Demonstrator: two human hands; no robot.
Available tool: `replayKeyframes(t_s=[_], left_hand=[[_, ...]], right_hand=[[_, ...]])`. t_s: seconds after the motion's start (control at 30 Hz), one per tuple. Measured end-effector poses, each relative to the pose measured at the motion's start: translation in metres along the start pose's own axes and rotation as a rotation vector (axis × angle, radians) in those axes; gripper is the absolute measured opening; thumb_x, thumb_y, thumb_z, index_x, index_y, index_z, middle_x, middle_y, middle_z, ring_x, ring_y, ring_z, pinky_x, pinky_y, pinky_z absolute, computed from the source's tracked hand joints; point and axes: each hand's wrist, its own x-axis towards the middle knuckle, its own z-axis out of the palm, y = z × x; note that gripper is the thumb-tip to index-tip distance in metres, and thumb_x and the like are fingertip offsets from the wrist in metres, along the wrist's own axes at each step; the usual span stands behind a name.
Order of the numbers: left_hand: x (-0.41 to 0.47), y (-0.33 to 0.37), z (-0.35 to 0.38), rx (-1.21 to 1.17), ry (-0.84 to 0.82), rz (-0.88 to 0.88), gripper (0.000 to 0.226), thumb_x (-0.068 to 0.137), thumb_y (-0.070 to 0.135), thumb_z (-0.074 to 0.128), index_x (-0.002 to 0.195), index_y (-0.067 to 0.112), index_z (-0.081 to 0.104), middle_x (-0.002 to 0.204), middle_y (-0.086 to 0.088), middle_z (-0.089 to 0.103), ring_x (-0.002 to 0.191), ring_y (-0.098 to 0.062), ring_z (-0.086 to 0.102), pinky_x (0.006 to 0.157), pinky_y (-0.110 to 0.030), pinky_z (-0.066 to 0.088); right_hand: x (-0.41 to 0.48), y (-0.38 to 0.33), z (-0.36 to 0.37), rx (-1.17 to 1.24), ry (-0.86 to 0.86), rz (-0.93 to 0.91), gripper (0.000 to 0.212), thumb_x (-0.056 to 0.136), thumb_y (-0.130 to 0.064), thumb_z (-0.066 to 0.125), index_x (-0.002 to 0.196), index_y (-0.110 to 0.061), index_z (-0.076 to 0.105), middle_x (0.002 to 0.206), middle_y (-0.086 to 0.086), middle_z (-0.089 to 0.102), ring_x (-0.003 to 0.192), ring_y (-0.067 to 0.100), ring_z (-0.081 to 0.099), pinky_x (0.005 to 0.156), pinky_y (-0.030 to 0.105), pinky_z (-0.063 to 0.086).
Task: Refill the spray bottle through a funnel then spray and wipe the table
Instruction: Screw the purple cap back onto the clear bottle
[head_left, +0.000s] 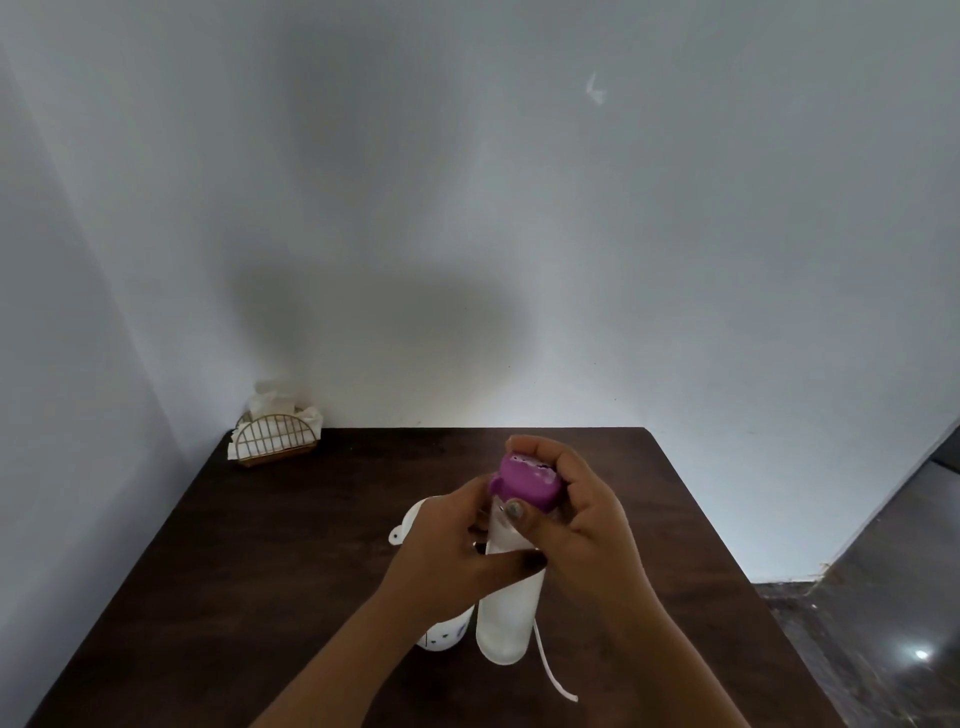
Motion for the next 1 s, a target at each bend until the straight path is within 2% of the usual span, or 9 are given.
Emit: replayKeyframes(t_s=[0.2,0.27,0.4,0.5,0.6,0.7,0.8,0.9,1.0], left_hand=[[0.001,0.002,-0.004,-0.028,-0.029,0.003,0.05,0.068,0.02,0.08,0.103,0.041,0.053,0.093,0.035,0.064,0.089,0.004,0.063,0.072,-0.007,0.048],[0.001,0.003,-0.002,-0.045,-0.027,-0.001,0.05,0.068,0.022,0.08,0.105,0.042,0.052,0.092,0.027,0.067,0.09,0.003,0.063,0.072,-0.008,0.049],[0.002,0.005,0.003,-0.033,-0.049,0.015,0.053,0.064,0.035,0.076,0.108,0.046,0.049,0.096,0.023,0.064,0.093,0.004,0.062,0.075,-0.009,0.049],[0.002,0.006,0.005,-0.015,-0.065,0.007,0.052,0.059,0.046,0.073,0.106,0.047,0.049,0.094,0.025,0.062,0.092,0.005,0.061,0.076,-0.01,0.049],[0.002,0.007,0.005,-0.034,-0.06,-0.009,0.049,0.056,0.052,0.07,0.101,0.048,0.051,0.088,0.032,0.063,0.091,0.008,0.061,0.073,-0.008,0.048],[0.002,0.008,0.002,-0.066,-0.089,-0.015,0.052,0.06,0.04,0.076,0.105,0.048,0.05,0.094,0.035,0.063,0.094,0.006,0.061,0.073,-0.007,0.048],[0.001,0.006,0.0,-0.088,-0.103,-0.021,0.053,0.064,0.027,0.079,0.108,0.041,0.052,0.097,0.02,0.068,0.094,0.0,0.064,0.075,-0.011,0.05],[0.0,0.005,-0.002,-0.088,-0.111,-0.023,0.049,0.066,0.023,0.08,0.106,0.035,0.054,0.099,0.012,0.067,0.092,-0.004,0.065,0.077,-0.016,0.052],[0.0,0.005,-0.003,-0.104,-0.11,-0.021,0.05,0.067,0.017,0.081,0.108,0.03,0.056,0.1,0.007,0.069,0.092,-0.007,0.066,0.078,-0.02,0.054]], right_hand=[[0.005,-0.002,-0.013,0.092,-0.154,0.054,0.051,0.083,0.005,0.06,0.117,-0.031,0.049,0.12,-0.005,0.059,0.113,0.014,0.058,0.09,0.025,0.051],[0.005,-0.001,-0.008,0.037,-0.074,0.049,0.053,0.079,0.002,0.067,0.111,-0.036,0.048,0.115,-0.01,0.059,0.11,0.013,0.058,0.088,0.023,0.052],[0.001,0.003,0.005,-0.031,0.195,0.06,0.055,0.061,-0.01,0.085,0.096,-0.035,0.049,0.099,-0.014,0.057,0.091,0.006,0.059,0.067,0.008,0.049],[0.0,0.004,0.008,-0.074,0.248,0.081,0.057,0.059,-0.015,0.087,0.094,-0.036,0.047,0.095,-0.015,0.055,0.087,0.007,0.058,0.064,0.006,0.048],[-0.002,0.004,0.007,-0.096,0.209,0.041,0.056,0.062,-0.013,0.085,0.096,-0.037,0.049,0.097,-0.018,0.056,0.089,0.002,0.058,0.066,0.005,0.047],[-0.002,0.002,0.002,-0.058,0.146,0.004,0.056,0.066,-0.004,0.081,0.102,-0.036,0.052,0.102,-0.016,0.06,0.096,-0.006,0.058,0.072,0.007,0.049],[-0.002,0.002,-0.006,0.122,0.019,0.003,0.055,0.07,0.002,0.074,0.112,-0.027,0.054,0.115,-0.006,0.063,0.107,0.007,0.06,0.081,0.018,0.052],[-0.002,0.003,-0.012,0.299,-0.079,0.028,0.055,0.07,-0.009,0.068,0.121,-0.021,0.051,0.126,0.002,0.06,0.116,0.018,0.058,0.09,0.03,0.053],[-0.002,0.003,-0.011,0.278,-0.075,0.057,0.054,0.07,-0.01,0.07,0.119,-0.023,0.053,0.123,0.001,0.062,0.114,0.018,0.059,0.09,0.032,0.053]])
